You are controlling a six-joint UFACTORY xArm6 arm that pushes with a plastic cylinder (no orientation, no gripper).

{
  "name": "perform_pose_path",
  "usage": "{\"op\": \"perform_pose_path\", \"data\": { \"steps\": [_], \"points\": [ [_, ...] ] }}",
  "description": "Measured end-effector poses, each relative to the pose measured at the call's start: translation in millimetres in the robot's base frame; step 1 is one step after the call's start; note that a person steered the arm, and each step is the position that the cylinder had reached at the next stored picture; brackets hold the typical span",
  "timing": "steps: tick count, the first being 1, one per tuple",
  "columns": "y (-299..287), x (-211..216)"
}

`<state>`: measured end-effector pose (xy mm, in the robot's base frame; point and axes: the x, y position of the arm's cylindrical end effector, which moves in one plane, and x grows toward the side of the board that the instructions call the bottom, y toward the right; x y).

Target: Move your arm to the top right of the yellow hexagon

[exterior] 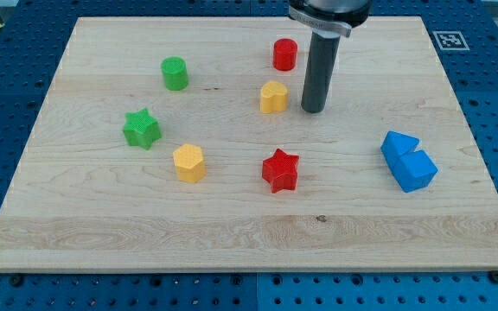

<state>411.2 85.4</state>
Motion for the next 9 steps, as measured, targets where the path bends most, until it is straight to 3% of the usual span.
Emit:
{"op": "perform_pose_path", "data": {
  "steps": [3, 5, 7, 9],
  "points": [
    [-66, 20],
    [-49, 20],
    [-21, -26],
    [-76, -30]
  ]
}}
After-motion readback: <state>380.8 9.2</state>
